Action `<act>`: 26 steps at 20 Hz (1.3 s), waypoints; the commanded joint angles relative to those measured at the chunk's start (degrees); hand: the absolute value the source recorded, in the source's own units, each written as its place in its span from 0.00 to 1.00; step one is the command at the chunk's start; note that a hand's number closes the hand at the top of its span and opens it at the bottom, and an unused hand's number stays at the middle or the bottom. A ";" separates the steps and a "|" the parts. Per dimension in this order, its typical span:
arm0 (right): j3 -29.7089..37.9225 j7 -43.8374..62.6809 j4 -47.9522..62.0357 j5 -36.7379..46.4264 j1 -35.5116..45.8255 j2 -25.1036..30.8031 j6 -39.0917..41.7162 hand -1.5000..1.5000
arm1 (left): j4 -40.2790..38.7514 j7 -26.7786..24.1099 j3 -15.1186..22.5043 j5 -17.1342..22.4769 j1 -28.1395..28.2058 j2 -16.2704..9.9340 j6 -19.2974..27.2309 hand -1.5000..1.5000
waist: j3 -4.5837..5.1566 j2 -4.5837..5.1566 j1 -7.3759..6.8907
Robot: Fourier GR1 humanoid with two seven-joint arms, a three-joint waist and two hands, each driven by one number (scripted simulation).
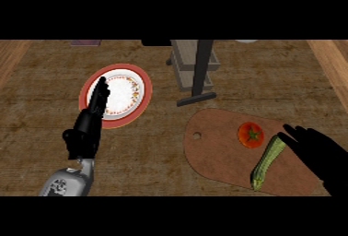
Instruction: Pick the tomato from the cutting board and place it in the tiered basket
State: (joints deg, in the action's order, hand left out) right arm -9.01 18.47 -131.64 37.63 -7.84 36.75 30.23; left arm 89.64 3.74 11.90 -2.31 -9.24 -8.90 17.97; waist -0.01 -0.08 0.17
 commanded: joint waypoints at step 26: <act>3.38 -19.53 17.96 19.20 1.87 -9.16 -7.67 0.00 | -0.32 -1.21 -6.78 -1.86 0.50 1.93 -7.07 0.50 | 0.01 0.06 -0.04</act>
State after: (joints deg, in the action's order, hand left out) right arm -8.17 3.59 -114.94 57.54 -5.75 27.15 22.84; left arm 90.01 3.09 7.53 -5.24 -8.14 -6.06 12.98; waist -0.01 -0.02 0.07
